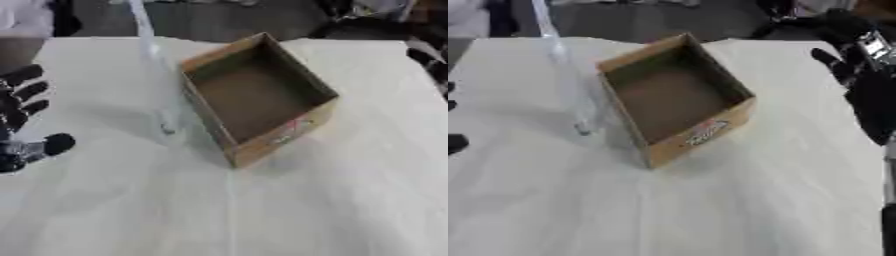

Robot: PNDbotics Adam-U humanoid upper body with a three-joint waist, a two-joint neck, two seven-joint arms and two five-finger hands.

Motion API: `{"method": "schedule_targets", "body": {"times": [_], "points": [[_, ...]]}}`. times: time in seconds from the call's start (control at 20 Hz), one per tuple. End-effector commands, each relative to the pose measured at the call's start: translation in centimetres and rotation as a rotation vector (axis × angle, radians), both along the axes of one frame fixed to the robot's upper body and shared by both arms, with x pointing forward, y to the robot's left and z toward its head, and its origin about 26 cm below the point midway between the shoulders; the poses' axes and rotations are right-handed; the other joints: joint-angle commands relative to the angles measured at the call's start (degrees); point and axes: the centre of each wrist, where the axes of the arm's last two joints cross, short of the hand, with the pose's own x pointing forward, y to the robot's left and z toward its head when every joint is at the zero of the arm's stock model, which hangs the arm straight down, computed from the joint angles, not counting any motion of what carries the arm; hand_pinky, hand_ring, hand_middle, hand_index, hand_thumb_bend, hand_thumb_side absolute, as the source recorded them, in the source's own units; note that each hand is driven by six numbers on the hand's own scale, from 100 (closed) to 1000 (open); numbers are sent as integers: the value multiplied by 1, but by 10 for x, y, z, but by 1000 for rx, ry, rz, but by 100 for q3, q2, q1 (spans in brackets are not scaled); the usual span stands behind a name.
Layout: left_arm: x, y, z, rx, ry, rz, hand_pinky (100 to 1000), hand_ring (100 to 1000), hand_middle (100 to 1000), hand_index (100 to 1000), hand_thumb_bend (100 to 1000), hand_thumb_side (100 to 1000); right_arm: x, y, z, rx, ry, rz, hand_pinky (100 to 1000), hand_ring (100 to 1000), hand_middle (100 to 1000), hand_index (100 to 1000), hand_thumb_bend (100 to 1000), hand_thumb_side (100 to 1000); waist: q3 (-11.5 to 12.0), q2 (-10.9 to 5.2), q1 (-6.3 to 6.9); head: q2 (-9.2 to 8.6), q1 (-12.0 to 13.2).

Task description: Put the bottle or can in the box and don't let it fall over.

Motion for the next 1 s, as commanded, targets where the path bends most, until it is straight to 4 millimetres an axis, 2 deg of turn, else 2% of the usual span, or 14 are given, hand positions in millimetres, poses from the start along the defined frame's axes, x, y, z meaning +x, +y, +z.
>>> {"method": "schedule_targets", "body": {"times": [0.05,0.75,1.0], "points": [[-3,1,7,25,-20,-5,1000,1000,1000,885,836,100,-2,-1,10,-23,-28,-3,971,1000,1000,855,100,537,-5,-74,13,-52,-3],[-3,2,9,22,-26,5,1000,1000,1000,878,829,100,-2,-1,10,-25,-29,-3,971,1000,1000,854,100,535,-17,-69,13,-19,34],[-3,5,12,-8,-96,20,1000,1000,1000,854,819,100,-2,-1,10,-25,-29,-5,971,1000,1000,854,100,535,-18,-68,13,-1,53]]}}
